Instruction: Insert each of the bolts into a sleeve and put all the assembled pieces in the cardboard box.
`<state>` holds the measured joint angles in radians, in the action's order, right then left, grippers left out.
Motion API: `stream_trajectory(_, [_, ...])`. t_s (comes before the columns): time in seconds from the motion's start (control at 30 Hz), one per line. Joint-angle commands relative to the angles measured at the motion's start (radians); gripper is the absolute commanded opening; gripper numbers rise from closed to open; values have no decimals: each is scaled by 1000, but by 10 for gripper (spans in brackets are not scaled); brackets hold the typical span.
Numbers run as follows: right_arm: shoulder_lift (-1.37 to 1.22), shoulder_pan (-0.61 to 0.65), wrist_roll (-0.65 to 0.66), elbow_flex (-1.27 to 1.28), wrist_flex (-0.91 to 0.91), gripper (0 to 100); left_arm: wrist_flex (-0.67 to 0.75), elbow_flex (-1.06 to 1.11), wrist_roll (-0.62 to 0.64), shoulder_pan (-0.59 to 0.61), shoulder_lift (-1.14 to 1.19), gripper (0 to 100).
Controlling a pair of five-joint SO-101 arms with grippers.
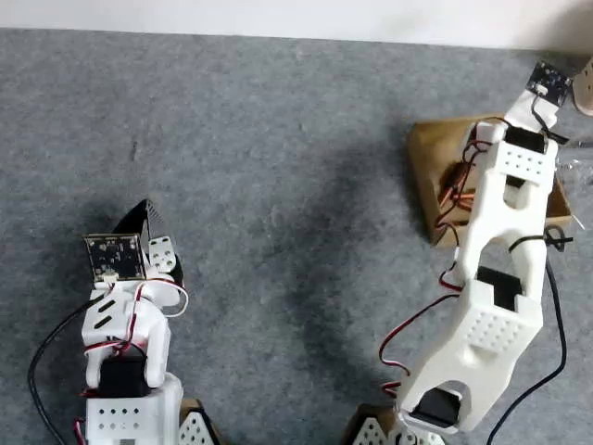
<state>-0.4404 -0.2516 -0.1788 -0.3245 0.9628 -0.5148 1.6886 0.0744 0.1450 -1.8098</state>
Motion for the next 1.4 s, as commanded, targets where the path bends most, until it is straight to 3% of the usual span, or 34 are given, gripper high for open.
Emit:
stream_trajectory(0.0, [22, -53, -11, -64, -1, 6, -3, 7, -9, -21, -15, 10])
stream_trajectory(0.27, [21, -107, -5, -59, 2, 23, -3, 7, -9, -21, -15, 10])
stream_trajectory(0.5, [24, -79, 92, -62, 41, 261, -3, 7, -9, -21, -15, 10])
stream_trajectory(0.9, [153, -36, 101, -136, 213, 241, -3, 7, -9, -21, -15, 10])
stream_trajectory(1.13, [395, 88, 104, -84, 349, 234, -3, 7, -9, -21, -15, 10])
stream_trajectory(1.37, [710, 232, 104, 163, 374, 234, -5, 7, -9, -21, -13, 10])
